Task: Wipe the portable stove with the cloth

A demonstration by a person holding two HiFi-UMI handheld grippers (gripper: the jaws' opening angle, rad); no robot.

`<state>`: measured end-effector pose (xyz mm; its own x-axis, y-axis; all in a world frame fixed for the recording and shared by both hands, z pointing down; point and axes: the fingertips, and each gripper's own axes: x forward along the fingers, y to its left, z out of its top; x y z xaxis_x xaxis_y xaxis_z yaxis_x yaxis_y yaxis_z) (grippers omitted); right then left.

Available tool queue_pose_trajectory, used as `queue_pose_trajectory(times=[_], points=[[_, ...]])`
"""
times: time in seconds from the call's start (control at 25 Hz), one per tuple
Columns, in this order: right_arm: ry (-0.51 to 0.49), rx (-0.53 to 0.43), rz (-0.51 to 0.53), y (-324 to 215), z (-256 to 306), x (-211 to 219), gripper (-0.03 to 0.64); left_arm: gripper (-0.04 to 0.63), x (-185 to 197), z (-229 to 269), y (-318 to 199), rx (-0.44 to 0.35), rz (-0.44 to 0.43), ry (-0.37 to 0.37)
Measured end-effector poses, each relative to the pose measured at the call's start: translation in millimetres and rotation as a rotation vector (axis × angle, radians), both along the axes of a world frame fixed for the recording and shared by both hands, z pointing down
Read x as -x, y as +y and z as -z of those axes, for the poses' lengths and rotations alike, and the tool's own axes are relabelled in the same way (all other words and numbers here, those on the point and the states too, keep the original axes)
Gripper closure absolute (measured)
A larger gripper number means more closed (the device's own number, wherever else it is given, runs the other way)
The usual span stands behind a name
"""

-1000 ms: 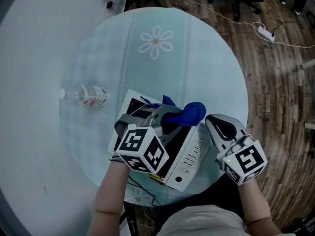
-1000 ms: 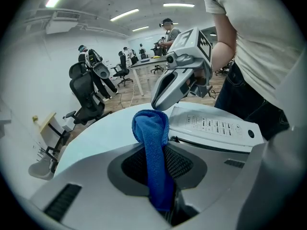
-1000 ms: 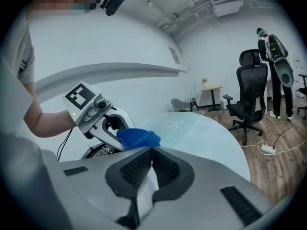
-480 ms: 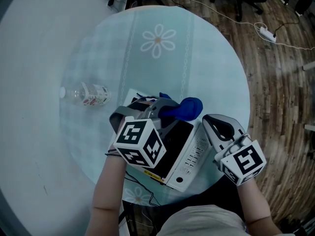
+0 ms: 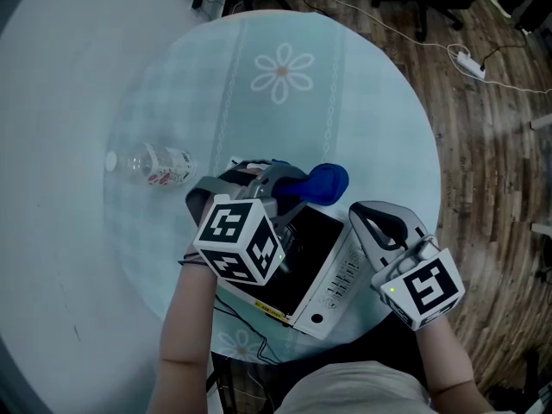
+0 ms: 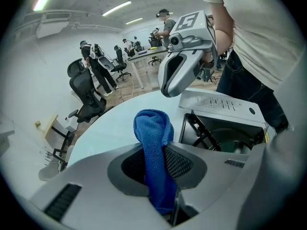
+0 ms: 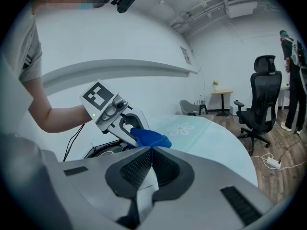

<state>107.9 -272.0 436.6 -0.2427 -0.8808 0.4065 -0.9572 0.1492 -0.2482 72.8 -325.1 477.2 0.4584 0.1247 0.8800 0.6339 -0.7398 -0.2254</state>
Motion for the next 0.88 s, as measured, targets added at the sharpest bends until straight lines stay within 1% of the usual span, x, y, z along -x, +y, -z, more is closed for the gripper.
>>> queue_pose_trajectory(times=[0.2,0.4,0.56,0.88], points=[[0.008,-0.005,0.031,-11.6,3.1,6.8,0.594,0.497,-1.6,-4.1,-16.7,-0.017,0.007,-0.006],[0.004,0.016,0.057,-22.3,3.0,15.5,0.594,0.497,0.7,-6.1,-30.9,-0.028,0.018,-0.013],[0.039,0.023,0.092,-30.9,1.8,21.3,0.594,0.497,5.3,-4.9,-41.1,-0.012,0.047,0.004],[0.04,0.029,0.111,-44.3,-1.0,28.3,0.594,0.497,16.6,-4.9,-67.8,-0.008,0.119,0.031]])
